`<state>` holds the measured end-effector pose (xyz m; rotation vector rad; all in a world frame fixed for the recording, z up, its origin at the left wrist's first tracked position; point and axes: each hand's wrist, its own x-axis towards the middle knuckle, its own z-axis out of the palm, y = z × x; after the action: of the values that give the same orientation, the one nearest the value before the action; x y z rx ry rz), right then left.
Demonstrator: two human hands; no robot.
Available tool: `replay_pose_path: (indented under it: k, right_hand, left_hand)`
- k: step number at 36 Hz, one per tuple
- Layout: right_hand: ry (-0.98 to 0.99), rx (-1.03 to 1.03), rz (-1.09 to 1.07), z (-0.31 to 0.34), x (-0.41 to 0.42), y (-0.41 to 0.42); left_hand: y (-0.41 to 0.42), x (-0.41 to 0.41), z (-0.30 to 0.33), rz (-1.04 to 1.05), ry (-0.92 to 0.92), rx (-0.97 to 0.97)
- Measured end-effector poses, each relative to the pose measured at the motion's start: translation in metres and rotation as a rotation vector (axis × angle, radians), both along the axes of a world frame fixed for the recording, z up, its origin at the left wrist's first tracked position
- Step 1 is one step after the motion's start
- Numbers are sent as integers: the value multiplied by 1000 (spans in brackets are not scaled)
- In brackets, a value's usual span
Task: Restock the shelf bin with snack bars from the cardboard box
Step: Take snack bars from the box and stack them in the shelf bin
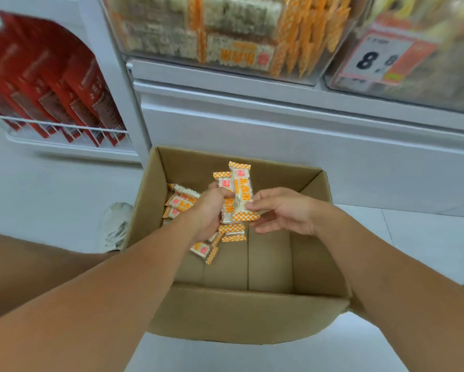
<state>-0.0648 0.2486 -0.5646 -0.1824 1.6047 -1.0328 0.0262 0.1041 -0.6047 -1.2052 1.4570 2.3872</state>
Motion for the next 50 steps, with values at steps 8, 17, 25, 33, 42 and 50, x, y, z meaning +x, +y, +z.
replay_pose_path:
  k: [8,17,25,33,42,50]
  right_hand:
    - [369,26,342,139,-11,-7]
    - [289,-170,89,233,-3,-14]
    - [224,-428,-55,250,-21,-29]
    - [491,-419,-150,252,-60,-24]
    - [426,-618,-405,245,-58,-49]
    - [516,-663,-272,246,-60,-41]
  left_hand:
    - [-3,-23,132,-209,249,-252]
    - [-24,-43,242,41,477,-339]
    - [-33,-67,271,102,596,-260]
    - [-69,-61,283,-205,534,-303]
    - [-51,-77,269,-98,503,-230]
    - [-67,-64,284,-294,537,-421]
